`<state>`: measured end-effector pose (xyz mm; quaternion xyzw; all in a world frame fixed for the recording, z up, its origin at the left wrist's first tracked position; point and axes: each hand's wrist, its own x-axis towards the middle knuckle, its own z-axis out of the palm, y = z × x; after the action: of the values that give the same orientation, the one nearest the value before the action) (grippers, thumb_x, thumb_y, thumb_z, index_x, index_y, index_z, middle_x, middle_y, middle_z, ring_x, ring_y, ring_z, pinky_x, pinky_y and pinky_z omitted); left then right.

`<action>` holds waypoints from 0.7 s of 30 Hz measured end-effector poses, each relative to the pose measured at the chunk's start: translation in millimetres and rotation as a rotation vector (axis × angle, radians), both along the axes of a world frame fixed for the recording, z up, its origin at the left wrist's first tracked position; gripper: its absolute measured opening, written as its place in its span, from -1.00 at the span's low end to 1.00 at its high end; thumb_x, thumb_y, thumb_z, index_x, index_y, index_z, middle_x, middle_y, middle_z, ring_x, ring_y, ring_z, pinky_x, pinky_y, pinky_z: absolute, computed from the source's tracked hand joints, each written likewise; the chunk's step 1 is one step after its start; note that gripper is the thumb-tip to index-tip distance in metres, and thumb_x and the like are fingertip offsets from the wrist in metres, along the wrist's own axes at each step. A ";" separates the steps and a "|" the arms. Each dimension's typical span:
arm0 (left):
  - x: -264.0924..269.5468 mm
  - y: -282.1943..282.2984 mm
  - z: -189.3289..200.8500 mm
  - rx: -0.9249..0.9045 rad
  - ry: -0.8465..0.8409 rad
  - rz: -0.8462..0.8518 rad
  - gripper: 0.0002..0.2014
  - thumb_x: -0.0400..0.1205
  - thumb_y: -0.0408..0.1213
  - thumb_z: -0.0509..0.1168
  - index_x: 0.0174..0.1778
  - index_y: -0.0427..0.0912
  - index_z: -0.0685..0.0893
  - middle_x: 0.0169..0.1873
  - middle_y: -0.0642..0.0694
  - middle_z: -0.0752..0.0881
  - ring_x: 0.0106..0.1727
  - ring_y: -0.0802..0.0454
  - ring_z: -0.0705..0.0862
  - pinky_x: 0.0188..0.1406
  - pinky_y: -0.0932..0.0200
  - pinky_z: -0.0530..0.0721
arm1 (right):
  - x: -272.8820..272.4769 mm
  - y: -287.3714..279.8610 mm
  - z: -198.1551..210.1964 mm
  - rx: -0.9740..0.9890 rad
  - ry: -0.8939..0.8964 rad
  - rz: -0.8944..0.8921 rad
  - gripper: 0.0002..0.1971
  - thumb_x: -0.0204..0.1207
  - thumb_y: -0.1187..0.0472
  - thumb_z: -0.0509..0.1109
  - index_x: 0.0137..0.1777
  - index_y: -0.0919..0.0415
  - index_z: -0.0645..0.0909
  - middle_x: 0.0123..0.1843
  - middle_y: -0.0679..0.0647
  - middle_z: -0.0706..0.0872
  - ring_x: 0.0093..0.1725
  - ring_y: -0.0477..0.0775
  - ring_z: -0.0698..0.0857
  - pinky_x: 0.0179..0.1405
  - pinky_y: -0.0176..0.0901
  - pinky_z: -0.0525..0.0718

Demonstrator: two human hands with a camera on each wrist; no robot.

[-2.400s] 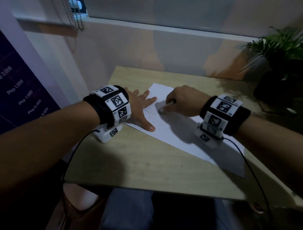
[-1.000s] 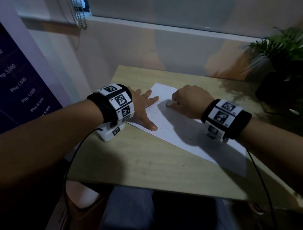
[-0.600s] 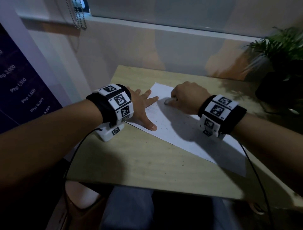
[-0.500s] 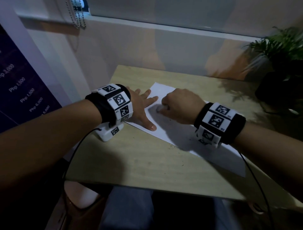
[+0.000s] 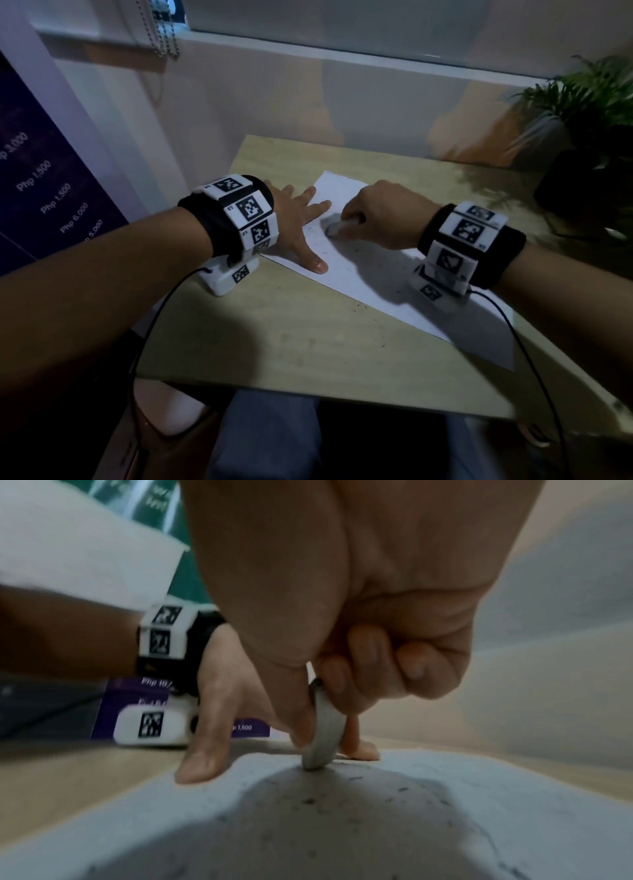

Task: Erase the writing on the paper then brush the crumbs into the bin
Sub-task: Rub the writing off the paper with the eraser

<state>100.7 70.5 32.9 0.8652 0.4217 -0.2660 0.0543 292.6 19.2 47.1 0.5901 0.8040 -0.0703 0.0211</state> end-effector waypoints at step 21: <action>2.3 0.2 1.4 -0.012 -0.003 0.008 0.30 0.28 0.75 0.12 0.75 0.22 -0.40 0.77 0.02 -0.39 0.81 -0.22 -0.22 0.72 -0.43 -0.18 | -3.7 17.5 8.6 0.144 -0.187 -0.096 -0.51 0.68 -0.09 0.28 -0.41 0.21 0.40 -0.39 0.11 0.46 -0.38 0.20 0.51 -0.49 -0.19 0.30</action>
<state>102.9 70.6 34.3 0.8634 0.4236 -0.2670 0.0614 288.9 36.7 55.7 0.6317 0.7724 0.0418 0.0503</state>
